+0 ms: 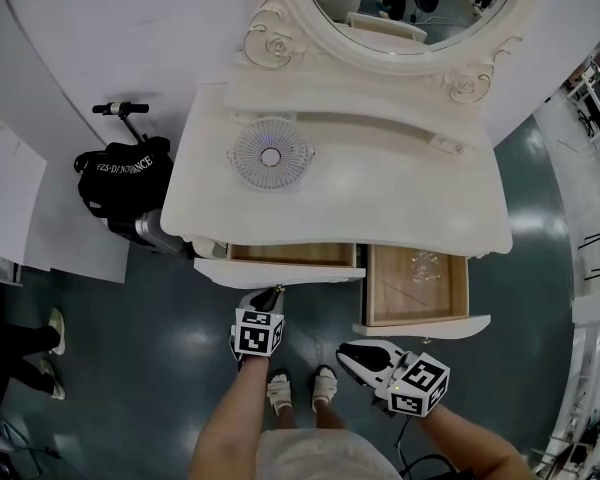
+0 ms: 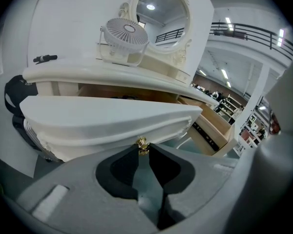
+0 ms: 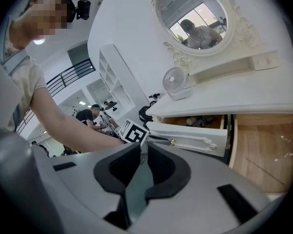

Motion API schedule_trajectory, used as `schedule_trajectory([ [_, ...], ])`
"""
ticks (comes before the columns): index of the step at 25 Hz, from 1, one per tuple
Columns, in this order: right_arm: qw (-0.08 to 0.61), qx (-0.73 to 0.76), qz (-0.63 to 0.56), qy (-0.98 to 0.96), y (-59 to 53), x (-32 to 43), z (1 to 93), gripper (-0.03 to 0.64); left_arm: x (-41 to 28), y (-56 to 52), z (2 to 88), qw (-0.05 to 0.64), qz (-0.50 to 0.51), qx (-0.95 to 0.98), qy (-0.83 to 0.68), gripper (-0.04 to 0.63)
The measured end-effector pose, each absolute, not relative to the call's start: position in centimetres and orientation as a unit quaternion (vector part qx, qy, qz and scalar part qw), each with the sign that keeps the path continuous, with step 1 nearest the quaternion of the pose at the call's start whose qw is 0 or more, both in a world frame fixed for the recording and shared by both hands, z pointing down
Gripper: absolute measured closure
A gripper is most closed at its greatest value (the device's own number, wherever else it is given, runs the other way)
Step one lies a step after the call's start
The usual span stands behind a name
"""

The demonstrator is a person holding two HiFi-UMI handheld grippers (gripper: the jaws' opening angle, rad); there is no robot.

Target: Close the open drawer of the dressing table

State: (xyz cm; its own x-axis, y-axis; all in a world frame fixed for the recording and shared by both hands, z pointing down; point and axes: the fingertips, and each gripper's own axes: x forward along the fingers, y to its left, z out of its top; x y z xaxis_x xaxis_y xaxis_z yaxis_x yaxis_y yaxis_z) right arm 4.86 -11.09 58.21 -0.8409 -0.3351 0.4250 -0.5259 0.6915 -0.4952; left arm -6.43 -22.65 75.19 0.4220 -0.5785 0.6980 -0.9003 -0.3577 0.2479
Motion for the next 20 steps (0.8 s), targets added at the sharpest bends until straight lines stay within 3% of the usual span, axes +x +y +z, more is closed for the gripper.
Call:
schedule_trajectory([
  [20,0.155,0.254,0.331,-0.896,-12.6,5.4,59.4,0.563,-6.3,-28.3,75.3,0.31,0.244,0.786,-0.476,0.523],
])
